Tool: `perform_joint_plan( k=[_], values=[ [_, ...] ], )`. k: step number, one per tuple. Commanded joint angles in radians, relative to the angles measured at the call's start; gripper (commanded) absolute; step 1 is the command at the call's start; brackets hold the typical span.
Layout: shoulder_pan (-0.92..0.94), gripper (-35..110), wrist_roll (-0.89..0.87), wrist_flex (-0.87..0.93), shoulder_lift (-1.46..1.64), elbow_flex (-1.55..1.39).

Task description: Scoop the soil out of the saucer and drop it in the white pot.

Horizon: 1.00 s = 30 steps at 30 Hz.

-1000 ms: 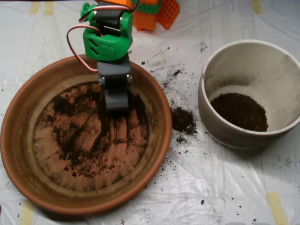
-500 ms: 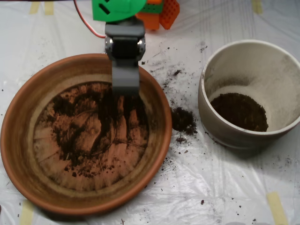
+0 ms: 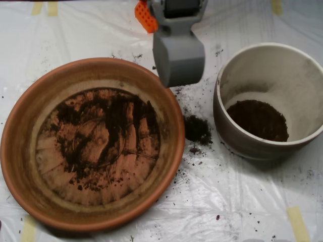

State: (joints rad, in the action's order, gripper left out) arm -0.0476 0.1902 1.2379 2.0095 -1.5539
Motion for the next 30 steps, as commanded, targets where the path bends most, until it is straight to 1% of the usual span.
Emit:
perform_joint_plan(
  k=[1,8,11,13,14,17,19,25,30],
  values=[
    [-0.106,-1,0.017,0.032,-0.035,0.176],
    [-0.350,-1,0.038,0.081,-0.132,0.308],
    [-0.407,0,0.034,0.077,-0.138,0.301],
    [-0.413,0,0.018,0.080,-0.144,0.296],
    [-0.413,3,0.009,0.089,-0.150,0.299],
    [-0.416,27,0.009,0.126,-0.163,0.310],
    [-0.420,35,0.009,0.149,-0.161,0.316],
    [-0.426,36,0.006,0.183,-0.153,0.305],
    [-0.362,36,-0.040,0.196,-0.135,0.327]
  ],
)
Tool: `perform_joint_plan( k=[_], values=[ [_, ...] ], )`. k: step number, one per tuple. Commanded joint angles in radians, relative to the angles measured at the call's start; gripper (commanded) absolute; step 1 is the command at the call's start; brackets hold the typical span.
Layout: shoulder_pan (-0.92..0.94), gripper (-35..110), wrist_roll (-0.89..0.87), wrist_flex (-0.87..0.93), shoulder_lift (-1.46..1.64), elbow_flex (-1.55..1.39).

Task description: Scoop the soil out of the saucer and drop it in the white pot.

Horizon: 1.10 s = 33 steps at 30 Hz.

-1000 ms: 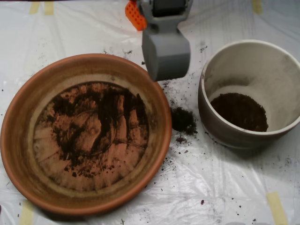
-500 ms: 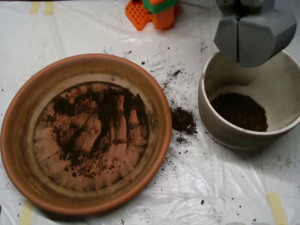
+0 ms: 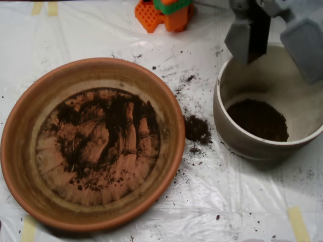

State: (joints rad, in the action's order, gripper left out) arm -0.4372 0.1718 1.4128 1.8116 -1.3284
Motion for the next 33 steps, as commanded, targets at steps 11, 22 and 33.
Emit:
perform_joint_plan(
  k=[11,22,33],
  values=[
    [0.460,42,-0.172,0.052,0.127,0.081],
    [0.773,48,-0.012,-0.189,0.279,-0.526],
    [0.959,55,0.150,-0.314,-0.121,-0.578]
  ],
)
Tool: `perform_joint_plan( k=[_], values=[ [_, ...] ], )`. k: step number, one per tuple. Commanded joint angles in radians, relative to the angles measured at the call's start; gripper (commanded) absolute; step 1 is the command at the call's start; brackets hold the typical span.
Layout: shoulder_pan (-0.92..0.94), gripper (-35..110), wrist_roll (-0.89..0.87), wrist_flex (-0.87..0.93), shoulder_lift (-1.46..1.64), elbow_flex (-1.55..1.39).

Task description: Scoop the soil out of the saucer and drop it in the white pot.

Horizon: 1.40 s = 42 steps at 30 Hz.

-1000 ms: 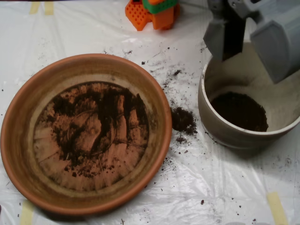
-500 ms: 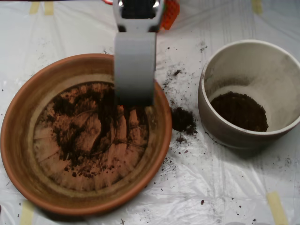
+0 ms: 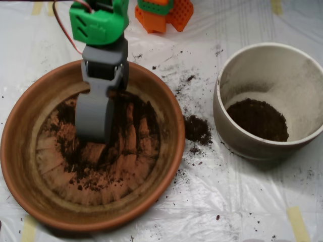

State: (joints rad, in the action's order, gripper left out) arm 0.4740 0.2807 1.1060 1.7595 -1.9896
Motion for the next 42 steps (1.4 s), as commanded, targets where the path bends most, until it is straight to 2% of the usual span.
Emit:
perform_joint_plan(
  k=[1,10,14,16,19,26,29,35,42],
  values=[
    [0.057,56,0.058,-0.011,-0.112,0.104],
    [0.058,57,0.152,0.035,-0.448,0.345],
    [0.032,47,0.192,0.117,-0.575,0.456],
    [0.035,37,0.193,0.117,-0.574,0.453],
    [0.040,31,0.219,0.091,-0.531,0.388],
    [0.043,28,0.282,-0.067,-0.278,0.061],
    [0.044,22,0.302,-0.112,-0.210,-0.034],
    [0.077,12,0.333,-0.172,-0.127,-0.124],
    [0.067,8,0.308,-0.186,-0.124,-0.132]
  ],
)
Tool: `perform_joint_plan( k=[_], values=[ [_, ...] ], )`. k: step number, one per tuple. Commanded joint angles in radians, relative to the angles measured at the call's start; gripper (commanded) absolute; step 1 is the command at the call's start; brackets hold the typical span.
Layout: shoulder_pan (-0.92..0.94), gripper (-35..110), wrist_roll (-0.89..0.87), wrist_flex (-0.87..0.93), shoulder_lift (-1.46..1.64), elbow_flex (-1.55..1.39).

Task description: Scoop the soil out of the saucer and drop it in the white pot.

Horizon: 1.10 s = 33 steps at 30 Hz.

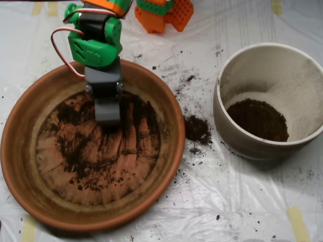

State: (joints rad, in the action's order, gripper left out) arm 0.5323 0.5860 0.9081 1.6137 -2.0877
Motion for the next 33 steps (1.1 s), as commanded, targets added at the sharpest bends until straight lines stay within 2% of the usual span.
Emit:
perform_joint_plan(
  k=[1,8,13,16,19,24,29,33],
  values=[
    [0.006,9,-0.005,0.011,0.025,-0.038],
    [-0.021,7,-0.037,-0.048,0.064,-0.091],
    [0.002,7,0.006,-0.153,0.106,-0.135],
    [-0.020,0,0.067,-0.195,0.098,-0.127],
    [-0.020,-1,0.094,-0.282,0.118,-0.147],
    [0.017,-1,0.057,-0.342,0.106,-0.091],
    [0.014,-1,-0.057,-0.400,0.345,-0.181],
    [-0.052,-1,-0.143,-0.316,0.607,-0.235]
  ],
)
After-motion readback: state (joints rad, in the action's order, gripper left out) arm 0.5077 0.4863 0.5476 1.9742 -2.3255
